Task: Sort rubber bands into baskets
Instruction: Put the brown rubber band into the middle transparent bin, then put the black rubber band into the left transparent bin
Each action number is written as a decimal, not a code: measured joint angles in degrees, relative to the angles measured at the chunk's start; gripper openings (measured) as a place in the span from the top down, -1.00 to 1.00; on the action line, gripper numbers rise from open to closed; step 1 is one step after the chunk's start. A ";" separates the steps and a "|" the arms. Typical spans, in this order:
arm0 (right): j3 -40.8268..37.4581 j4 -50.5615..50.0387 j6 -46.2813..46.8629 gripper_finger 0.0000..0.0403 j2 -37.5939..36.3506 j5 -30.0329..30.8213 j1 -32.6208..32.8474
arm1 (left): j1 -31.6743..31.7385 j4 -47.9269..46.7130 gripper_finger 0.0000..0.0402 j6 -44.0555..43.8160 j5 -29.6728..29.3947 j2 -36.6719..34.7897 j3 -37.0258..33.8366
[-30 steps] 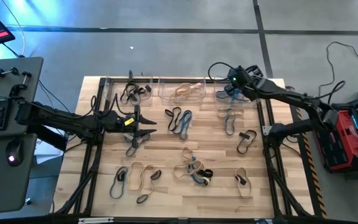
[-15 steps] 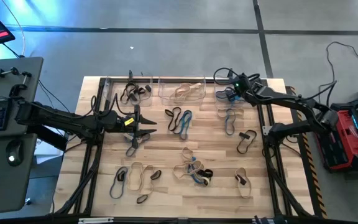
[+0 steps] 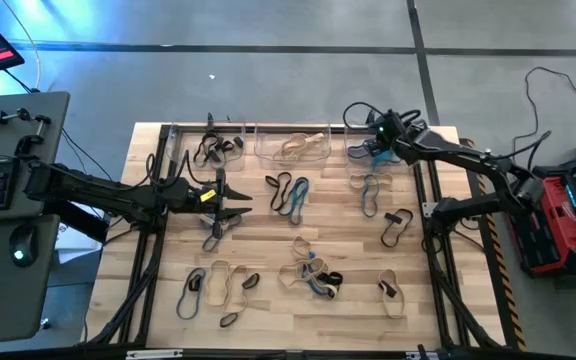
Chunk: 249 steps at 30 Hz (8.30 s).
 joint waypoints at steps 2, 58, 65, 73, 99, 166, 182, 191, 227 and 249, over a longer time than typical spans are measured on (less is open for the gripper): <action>1.37 -1.73 0.48 -0.11 -0.04 0.26 0.00 | 0.00 0.00 0.39 0.00 0.01 0.00 0.00; -0.13 34.19 -10.64 1.00 12.14 -19.29 58.92 | -33.01 -52.25 0.47 -27.50 -11.31 16.84 11.96; -0.13 38.83 -13.60 1.00 14.29 -22.14 56.95 | -31.02 -53.75 0.42 -31.11 -8.06 18.96 11.91; -0.13 38.43 -14.19 1.00 14.29 -22.14 56.26 | -28.34 -53.41 0.43 -32.57 -5.28 22.50 11.91; -0.13 37.45 -14.50 1.00 14.29 -22.09 56.26 | -19.79 -66.34 1.00 -26.40 -12.04 24.70 30.22; -0.13 36.55 -13.34 1.00 14.27 -19.89 56.28 | 36.81 -61.10 0.86 9.16 -0.83 62.79 69.46; -0.12 35.42 -10.51 1.00 14.25 -19.66 56.34 | 27.98 -54.31 0.37 12.48 -1.04 58.03 69.46; -0.11 32.20 -5.87 1.00 14.23 -19.58 60.57 | 21.85 -45.69 0.37 12.08 -0.74 58.03 68.97; -0.09 14.42 21.11 0.23 21.66 -21.99 77.66 | 4.59 -0.58 0.37 6.06 1.81 27.12 18.36; -0.09 12.32 19.87 0.92 17.65 -15.05 77.26 | 0.01 8.66 0.37 0.42 1.72 25.66 10.23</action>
